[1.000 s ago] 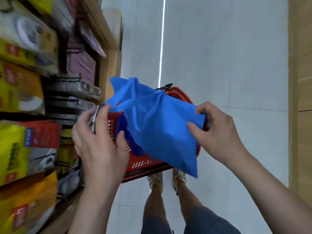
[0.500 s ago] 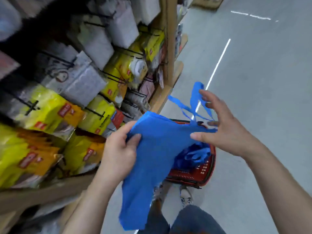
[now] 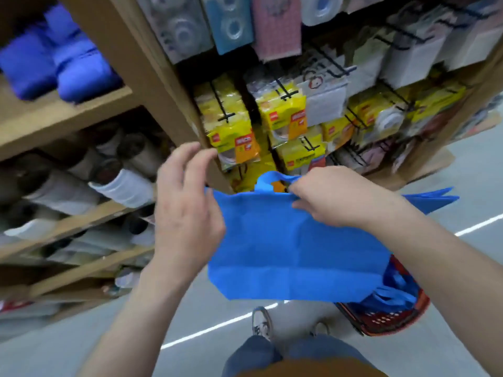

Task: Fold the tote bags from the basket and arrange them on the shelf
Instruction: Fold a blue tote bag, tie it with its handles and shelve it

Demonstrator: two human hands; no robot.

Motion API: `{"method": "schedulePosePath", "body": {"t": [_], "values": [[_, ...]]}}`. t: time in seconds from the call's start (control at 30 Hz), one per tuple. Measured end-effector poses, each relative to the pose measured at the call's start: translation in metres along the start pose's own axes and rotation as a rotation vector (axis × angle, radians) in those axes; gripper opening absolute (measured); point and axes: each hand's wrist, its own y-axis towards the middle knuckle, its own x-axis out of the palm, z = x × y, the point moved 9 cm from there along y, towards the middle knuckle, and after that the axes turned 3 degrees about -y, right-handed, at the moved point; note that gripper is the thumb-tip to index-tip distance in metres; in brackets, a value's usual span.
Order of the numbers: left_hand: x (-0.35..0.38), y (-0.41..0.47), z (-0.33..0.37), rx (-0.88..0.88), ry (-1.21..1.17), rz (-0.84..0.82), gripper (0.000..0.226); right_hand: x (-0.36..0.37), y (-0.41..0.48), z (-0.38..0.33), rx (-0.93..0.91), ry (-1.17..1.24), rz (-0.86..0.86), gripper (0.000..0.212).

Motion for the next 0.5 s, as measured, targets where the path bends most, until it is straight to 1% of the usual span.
{"method": "schedulePosePath", "body": {"t": [0.03,0.07,0.1,0.13,0.17,0.2,0.23,0.27,0.3,0.33,0.37,0.4,0.43,0.47,0.5], "values": [[0.005,-0.015,0.008,0.072,-0.01,-0.095,0.049,-0.008,0.01,-0.025,-0.077,-0.04,-0.012,0.018],[0.016,-0.031,0.005,0.084,0.015,-0.201,0.048,-0.016,0.019,-0.049,-0.144,-0.079,-0.025,0.018],[0.023,-0.045,-0.008,0.041,0.058,-0.274,0.049,-0.022,0.028,-0.073,-0.21,-0.099,-0.035,0.017],[0.024,-0.054,-0.028,-0.041,0.084,-0.304,0.047,-0.026,0.035,-0.095,-0.261,-0.112,-0.058,0.015],[0.017,-0.061,-0.052,-0.133,0.061,-0.306,0.042,-0.032,0.041,-0.117,-0.301,-0.128,-0.059,0.014],[0.006,-0.069,-0.075,-0.204,-0.003,-0.287,0.037,-0.041,0.047,-0.138,-0.337,-0.145,-0.01,0.017],[-0.01,-0.079,-0.096,-0.262,-0.066,-0.251,0.033,-0.054,0.052,-0.157,-0.381,-0.158,0.107,0.022],[-0.029,-0.09,-0.117,-0.309,-0.085,-0.21,0.03,-0.069,0.055,-0.173,-0.422,-0.157,0.258,0.029],[-0.051,-0.101,-0.136,-0.338,-0.067,-0.178,0.026,-0.083,0.058,-0.182,-0.433,-0.117,0.386,0.042],[-0.075,-0.113,-0.154,-0.353,-0.038,-0.144,0.021,-0.094,0.062,-0.187,-0.41,-0.049,0.455,0.061],[-0.1,-0.125,-0.174,-0.37,-0.017,-0.109,0.017,-0.101,0.068,-0.189,-0.366,0.034,0.474,0.079],[-0.126,-0.137,-0.194,-0.383,0.001,-0.077,0.014,-0.103,0.076,-0.188,-0.296,0.112,0.467,0.091],[-0.151,-0.15,-0.213,-0.4,0.015,-0.051,0.014,-0.102,0.084,-0.19,-0.219,0.196,0.431,0.093],[-0.173,-0.163,-0.231,-0.426,0.029,-0.04,0.016,-0.099,0.094,-0.195,-0.164,0.327,0.378,0.085],[-0.192,-0.177,-0.252,-0.458,0.036,-0.04,0.016,-0.094,0.106,-0.203,-0.145,0.52,0.324,0.066]]}}
